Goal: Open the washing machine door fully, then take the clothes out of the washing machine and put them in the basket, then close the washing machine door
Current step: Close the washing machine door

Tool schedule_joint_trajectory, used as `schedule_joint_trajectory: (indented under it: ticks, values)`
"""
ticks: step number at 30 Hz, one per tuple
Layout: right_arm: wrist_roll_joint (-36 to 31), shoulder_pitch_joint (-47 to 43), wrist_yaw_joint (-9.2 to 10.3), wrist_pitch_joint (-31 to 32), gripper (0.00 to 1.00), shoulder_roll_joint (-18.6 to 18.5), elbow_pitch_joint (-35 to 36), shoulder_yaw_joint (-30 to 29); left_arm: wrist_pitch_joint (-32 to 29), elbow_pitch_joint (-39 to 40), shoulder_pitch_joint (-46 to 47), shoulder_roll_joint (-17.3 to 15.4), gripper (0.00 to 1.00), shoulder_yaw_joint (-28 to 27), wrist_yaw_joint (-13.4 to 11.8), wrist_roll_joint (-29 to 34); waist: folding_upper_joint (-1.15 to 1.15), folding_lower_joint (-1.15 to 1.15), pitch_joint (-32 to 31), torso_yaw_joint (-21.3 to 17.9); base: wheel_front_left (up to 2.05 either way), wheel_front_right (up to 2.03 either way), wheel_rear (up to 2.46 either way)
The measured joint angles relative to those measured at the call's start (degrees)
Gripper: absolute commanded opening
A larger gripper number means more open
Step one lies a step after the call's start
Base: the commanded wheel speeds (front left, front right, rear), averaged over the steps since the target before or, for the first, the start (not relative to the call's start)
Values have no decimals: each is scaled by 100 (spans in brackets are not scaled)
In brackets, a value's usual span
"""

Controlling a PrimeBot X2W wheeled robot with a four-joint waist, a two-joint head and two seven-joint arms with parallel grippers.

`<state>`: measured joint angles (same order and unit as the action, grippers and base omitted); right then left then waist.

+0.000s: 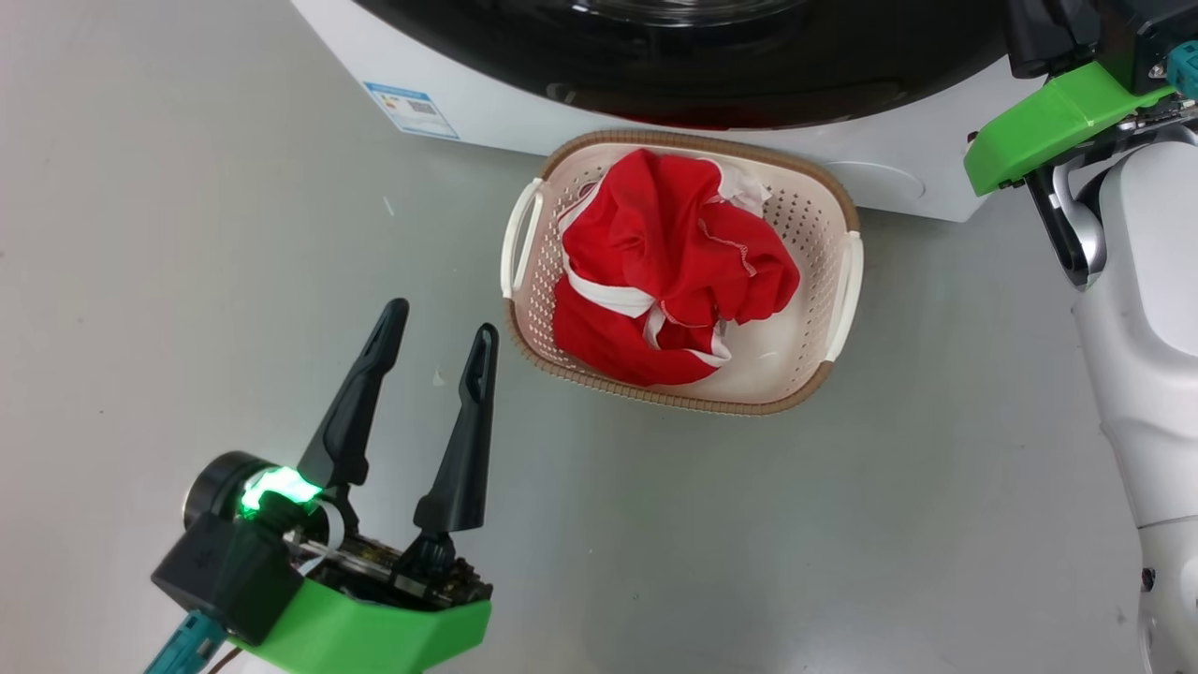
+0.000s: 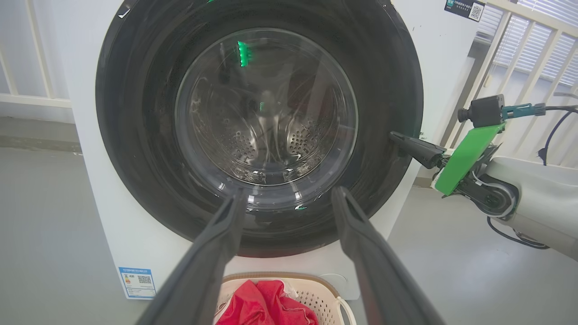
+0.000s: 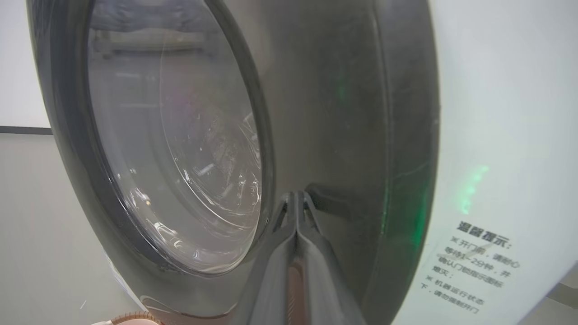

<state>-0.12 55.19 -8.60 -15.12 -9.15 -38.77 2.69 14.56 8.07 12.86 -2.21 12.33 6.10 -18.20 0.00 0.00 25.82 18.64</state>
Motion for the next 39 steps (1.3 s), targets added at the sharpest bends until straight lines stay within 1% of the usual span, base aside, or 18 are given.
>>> schedule_joint_trajectory:
  ticks: [6,8,9,10,11,12,13,14,19,28,34,35,39]
  values:
    - [40,-15,5,0,0,36,102,52,0,-12,-1,-1,100,11,0,-54,0,0,-42,-114,0,0,0]
    - [143,-52,41,0,0,64,207,87,0,-13,-1,-1,100,5,0,-54,0,0,-49,-171,0,0,0]
    - [208,-83,60,0,8,75,258,119,0,-13,-1,-1,100,2,0,-54,0,0,-51,-203,0,0,0]
    - [267,-114,66,1,22,85,287,160,0,-14,-1,-1,100,-1,0,-54,0,0,-55,-236,0,0,0]
    - [325,-154,82,1,39,107,307,201,0,-23,-1,-1,100,-1,2,-53,0,0,-60,-269,0,0,0]
    - [382,-225,89,1,65,140,346,254,0,-43,-1,-1,100,-2,4,-52,0,0,-69,-305,0,0,0]
    - [423,-308,89,1,93,175,388,335,0,-69,-1,-1,100,-2,5,-52,0,0,-79,-340,0,0,0]
    - [450,-399,89,1,100,211,433,405,0,-99,-2,-1,100,0,5,-49,0,0,-92,-377,0,0,0]
    - [648,-934,89,1,100,390,814,773,0,-221,-3,-1,100,-19,7,-47,0,0,-196,-565,0,0,0]
    - [848,-2017,89,2,100,472,1615,1338,0,-517,-41,-2,100,-258,-44,-115,0,0,-499,-924,0,0,0]
    - [895,-2790,89,2,100,523,2042,1272,0,-742,-253,-4,100,-437,-103,-116,0,0,-839,-1200,0,0,0]
    - [895,-2790,89,2,100,523,2042,1272,0,-742,-253,-4,100,-437,-103,-116,0,0,-839,-1200,0,0,0]
    - [806,-3212,89,7,100,524,2323,911,0,-800,-377,-4,100,-517,-109,-112,0,0,-1095,-1376,0,0,0]
